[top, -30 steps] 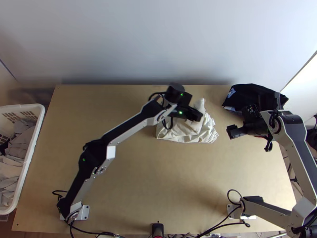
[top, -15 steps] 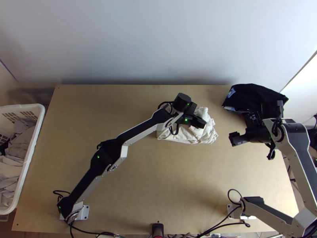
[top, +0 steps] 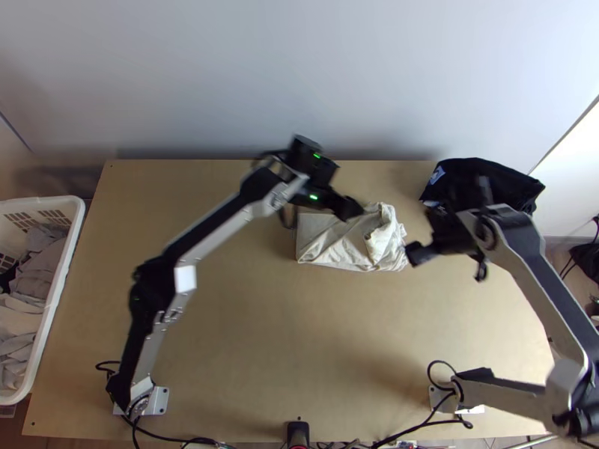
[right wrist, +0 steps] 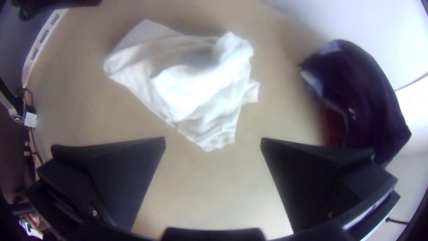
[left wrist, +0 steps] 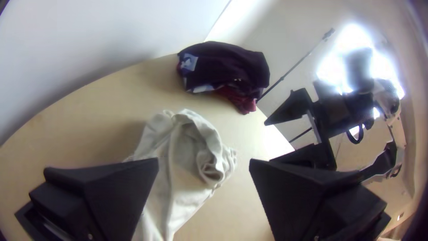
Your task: Fold the t-shirt
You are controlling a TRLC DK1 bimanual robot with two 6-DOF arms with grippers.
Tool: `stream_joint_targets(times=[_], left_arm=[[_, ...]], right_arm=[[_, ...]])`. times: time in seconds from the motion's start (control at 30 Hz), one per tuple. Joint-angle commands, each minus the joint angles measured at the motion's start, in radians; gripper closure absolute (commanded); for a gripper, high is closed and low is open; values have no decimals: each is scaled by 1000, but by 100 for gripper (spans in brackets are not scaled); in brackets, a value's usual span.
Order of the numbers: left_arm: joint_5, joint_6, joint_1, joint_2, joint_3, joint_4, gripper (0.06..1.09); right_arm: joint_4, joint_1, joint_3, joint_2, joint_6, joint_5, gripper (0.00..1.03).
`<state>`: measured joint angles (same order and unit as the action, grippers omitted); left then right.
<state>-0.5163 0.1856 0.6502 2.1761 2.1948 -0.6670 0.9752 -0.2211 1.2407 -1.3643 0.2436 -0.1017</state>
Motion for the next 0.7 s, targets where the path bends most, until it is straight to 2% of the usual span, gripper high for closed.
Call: stream_joint_targets(times=[0.0,0.17,0.33,0.5,0.67], left_arm=[[-5,-86,-110,-208,-176,-144,10],[-2,-107,-147,-325,-326,-148,10],[7,-107,-161,-372,-414,-152,10],[15,-107,-158,-372,-420,-151,10],[22,-113,-155,-349,-409,-151,10]], right_arm=[[-93,-159,151,-203,28,0,3],[-153,-219,241,-355,40,-1,3],[-233,-221,209,-424,33,-1,3],[-248,-95,65,-400,63,-1,4],[-248,49,-87,-260,115,-1,4]])
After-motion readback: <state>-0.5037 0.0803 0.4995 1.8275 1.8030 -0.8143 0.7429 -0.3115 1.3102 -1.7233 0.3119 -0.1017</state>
